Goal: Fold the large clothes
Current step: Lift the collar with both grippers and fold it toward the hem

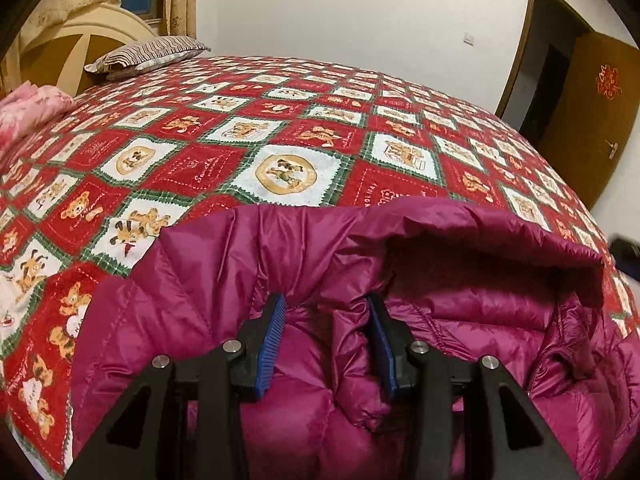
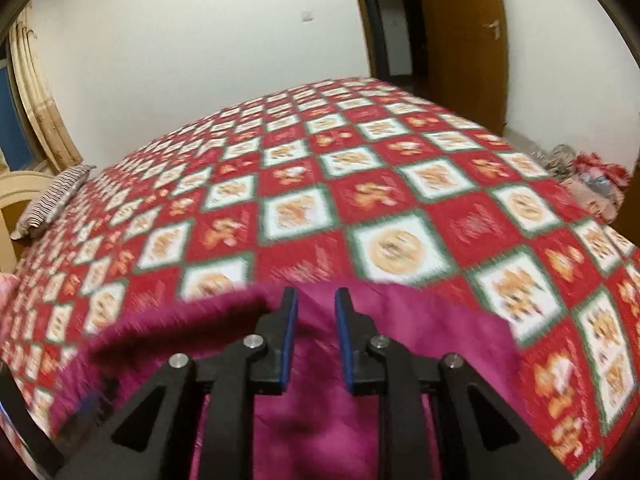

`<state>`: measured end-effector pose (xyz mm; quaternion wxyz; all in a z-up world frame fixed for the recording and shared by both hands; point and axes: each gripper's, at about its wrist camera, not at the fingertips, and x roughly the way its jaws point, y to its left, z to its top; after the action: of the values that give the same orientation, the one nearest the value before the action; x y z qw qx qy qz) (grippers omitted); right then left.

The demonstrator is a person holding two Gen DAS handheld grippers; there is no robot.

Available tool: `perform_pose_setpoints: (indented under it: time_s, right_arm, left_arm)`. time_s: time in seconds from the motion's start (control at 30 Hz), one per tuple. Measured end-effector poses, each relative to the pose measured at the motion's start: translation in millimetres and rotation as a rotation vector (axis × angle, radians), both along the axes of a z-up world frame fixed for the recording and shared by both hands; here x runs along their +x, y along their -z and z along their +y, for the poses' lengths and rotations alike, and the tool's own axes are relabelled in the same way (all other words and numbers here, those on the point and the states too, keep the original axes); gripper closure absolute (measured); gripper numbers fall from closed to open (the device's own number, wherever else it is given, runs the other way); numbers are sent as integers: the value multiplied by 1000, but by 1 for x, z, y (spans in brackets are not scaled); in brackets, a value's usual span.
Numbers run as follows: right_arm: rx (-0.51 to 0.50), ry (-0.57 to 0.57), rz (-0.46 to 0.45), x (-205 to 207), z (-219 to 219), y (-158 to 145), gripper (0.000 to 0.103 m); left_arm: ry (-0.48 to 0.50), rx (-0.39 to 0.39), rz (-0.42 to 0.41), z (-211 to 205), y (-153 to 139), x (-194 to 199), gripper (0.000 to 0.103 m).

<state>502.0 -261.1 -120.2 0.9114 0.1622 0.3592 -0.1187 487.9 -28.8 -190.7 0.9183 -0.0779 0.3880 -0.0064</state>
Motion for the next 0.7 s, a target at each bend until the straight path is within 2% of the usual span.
perform_pose_setpoints:
  time_s: [0.1, 0.2, 0.23, 0.3, 0.43, 0.53, 0.67, 0.7]
  right_arm:
    - [-10, -7, 53, 25, 6, 9, 81]
    - [84, -66, 145, 28, 10, 36, 80]
    - [83, -71, 159, 24, 12, 42, 80]
    - [41, -91, 194, 15, 17, 56, 80]
    - [-54, -143, 169, 4, 22, 63, 82]
    - [-199, -203, 142, 1, 35, 67, 82]
    - [-219, -228, 150, 1, 33, 65, 81]
    - [-212, -238, 153, 0, 31, 65, 81]
  left_arm:
    - [8, -25, 7, 3, 1, 1, 59]
    - [12, -35, 9, 5, 1, 1, 59]
    - [15, -39, 12, 5, 1, 2, 58]
    - [37, -52, 21, 7, -1, 2, 58]
    - [116, -60, 25, 24, -7, -1, 55]
    - [136, -53, 14, 42, -9, -8, 55]
    - [87, 20, -4, 56, -9, -18, 56]
    - [81, 5, 0, 61, -7, -17, 56]
